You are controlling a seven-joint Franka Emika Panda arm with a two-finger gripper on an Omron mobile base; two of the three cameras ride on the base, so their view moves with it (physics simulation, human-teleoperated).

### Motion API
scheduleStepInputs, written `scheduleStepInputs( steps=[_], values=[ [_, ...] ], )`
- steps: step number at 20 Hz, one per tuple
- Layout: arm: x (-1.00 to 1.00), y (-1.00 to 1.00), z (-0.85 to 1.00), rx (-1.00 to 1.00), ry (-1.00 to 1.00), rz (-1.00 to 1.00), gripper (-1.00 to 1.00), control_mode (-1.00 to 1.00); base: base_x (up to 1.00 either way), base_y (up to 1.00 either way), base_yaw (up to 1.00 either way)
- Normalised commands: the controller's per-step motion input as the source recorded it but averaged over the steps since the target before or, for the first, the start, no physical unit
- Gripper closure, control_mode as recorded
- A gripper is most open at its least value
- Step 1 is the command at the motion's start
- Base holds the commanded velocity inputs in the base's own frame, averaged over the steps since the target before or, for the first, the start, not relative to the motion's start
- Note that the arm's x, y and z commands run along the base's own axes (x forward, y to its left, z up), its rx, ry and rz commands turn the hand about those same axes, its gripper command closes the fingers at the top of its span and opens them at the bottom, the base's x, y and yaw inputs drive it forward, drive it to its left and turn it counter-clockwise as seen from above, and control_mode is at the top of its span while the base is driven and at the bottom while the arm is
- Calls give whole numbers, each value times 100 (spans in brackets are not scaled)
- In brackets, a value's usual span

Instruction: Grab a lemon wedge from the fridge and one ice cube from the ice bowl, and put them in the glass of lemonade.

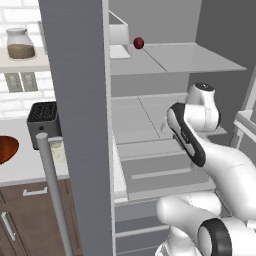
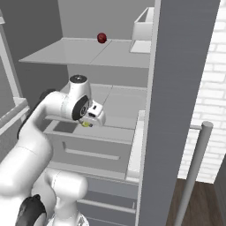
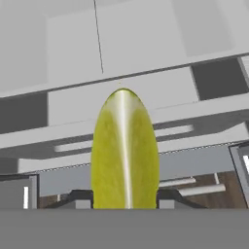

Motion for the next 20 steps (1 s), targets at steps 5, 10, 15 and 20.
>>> scheduleStepInputs(
  steps=[5, 10, 15, 20],
  values=[
    [-99, 0, 100, 0, 6, 1, 100, -100, 0, 0, 0],
    [-99, 0, 100, -2, 5, 1, 100, -100, 0, 0, 0],
    [-94, 2, 67, -4, -4, 0, 100, -100, 0, 0, 0],
    [-7, 0, 0, 0, -2, -1, 100, -100, 0, 0, 0]
  ],
)
